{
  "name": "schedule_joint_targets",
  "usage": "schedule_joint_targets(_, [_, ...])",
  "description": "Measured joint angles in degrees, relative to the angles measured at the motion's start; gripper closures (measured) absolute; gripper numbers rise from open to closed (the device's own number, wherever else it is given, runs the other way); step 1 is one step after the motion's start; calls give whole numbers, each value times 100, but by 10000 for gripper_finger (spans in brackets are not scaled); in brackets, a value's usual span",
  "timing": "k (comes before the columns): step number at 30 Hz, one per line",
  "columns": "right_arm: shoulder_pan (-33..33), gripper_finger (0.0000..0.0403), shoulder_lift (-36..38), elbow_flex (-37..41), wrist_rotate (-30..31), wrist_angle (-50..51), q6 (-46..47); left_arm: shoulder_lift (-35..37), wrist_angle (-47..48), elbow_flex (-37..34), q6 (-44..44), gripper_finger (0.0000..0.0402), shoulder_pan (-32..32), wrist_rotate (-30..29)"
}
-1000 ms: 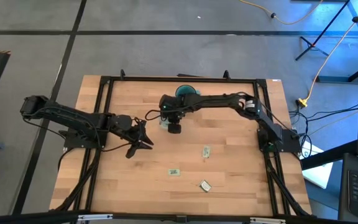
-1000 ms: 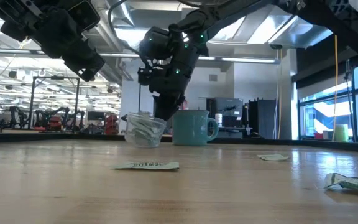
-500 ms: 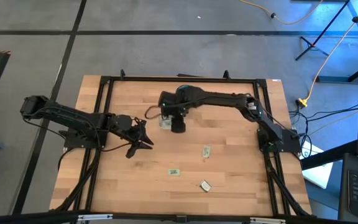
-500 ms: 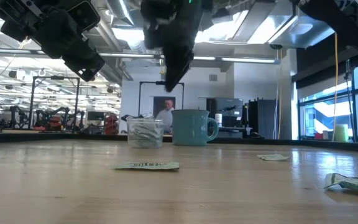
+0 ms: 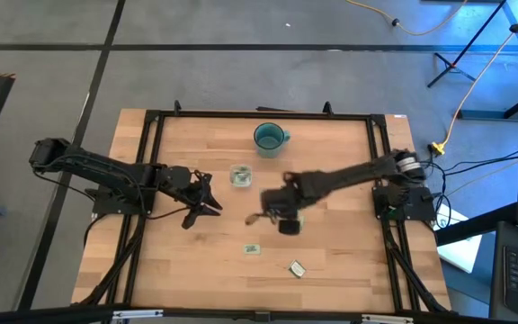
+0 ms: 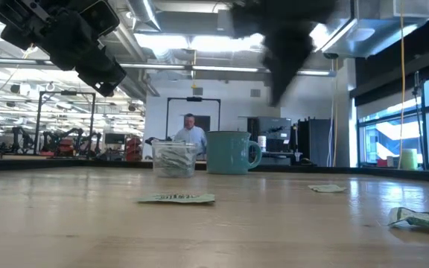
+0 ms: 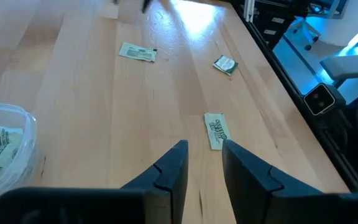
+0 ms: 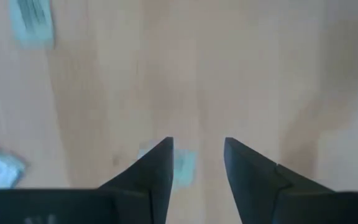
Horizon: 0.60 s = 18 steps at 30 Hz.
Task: Pick and place Stevia / Truvia into bins
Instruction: Put the green stevia packet into the transparent container
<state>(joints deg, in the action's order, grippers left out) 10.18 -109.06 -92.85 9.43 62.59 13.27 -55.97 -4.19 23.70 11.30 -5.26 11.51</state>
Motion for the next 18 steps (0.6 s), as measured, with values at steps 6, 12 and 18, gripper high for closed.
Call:
schedule_joint_targets(6, [553, 258, 579, 1696, 29, -858, 859, -1, -22, 0, -74, 309, 0, 1])
schedule_joint_targets(12, [764, 269, 562, 2827, -145, -2092, 685, -1, -89, 0, -156, 309, 0, -2])
schedule_joint_targets(18, [764, 304, 556, 3347, -297, -2661, 720, -1, -164, 0, -33, 309, 0, -2])
